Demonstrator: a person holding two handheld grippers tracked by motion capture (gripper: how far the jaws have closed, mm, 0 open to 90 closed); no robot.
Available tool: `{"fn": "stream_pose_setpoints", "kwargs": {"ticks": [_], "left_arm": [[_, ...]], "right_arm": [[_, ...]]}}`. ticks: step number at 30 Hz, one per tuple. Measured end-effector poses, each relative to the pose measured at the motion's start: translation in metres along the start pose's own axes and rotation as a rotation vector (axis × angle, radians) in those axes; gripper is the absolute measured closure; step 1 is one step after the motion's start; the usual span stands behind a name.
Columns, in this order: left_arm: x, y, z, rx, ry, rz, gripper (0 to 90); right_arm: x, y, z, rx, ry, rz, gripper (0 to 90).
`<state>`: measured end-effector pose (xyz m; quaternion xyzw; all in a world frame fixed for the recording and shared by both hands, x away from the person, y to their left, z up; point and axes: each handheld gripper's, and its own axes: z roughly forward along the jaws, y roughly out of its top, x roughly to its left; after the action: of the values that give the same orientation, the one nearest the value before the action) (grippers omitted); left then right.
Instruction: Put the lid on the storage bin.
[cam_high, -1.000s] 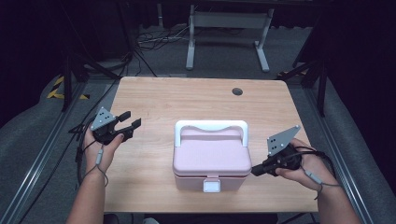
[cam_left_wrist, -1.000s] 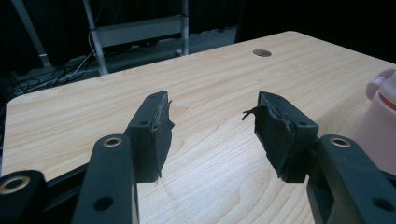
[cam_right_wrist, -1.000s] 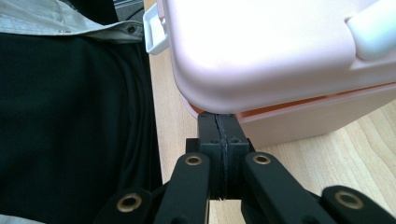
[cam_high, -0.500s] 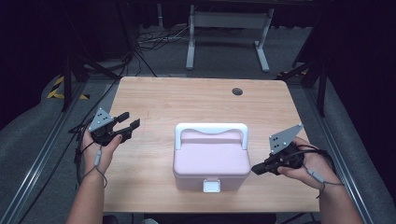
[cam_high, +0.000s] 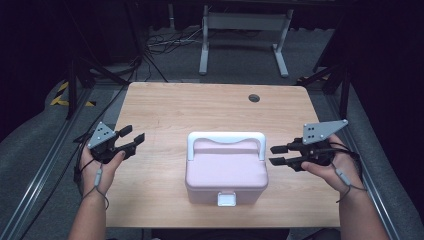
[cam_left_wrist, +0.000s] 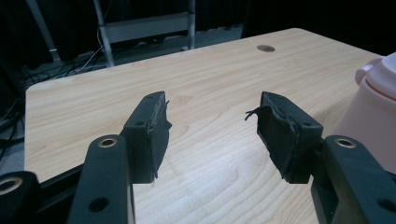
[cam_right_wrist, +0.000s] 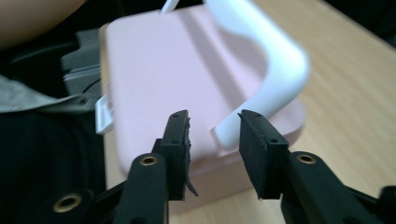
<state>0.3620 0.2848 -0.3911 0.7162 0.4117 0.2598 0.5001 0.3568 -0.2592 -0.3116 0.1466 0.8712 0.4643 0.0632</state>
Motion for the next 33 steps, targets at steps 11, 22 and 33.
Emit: {"fn": "stream_pose_setpoints", "kwargs": {"ticks": [11, 22, 33], "left_arm": [[0.003, -0.01, -0.012, 0.02, 0.037, -0.016, 43.0], [0.006, -0.012, -0.008, 0.046, 0.042, -0.015, 41.6], [0.011, -0.017, 0.004, 0.08, 0.042, -0.012, 40.6]], "right_arm": [[-0.032, -0.005, -0.011, -0.118, -0.223, 0.086, 51.5], [-0.065, -0.034, -0.021, -0.144, -0.356, 0.178, 45.0], [-0.1, -0.081, -0.011, -0.065, -0.436, 0.267, 40.0]]}}
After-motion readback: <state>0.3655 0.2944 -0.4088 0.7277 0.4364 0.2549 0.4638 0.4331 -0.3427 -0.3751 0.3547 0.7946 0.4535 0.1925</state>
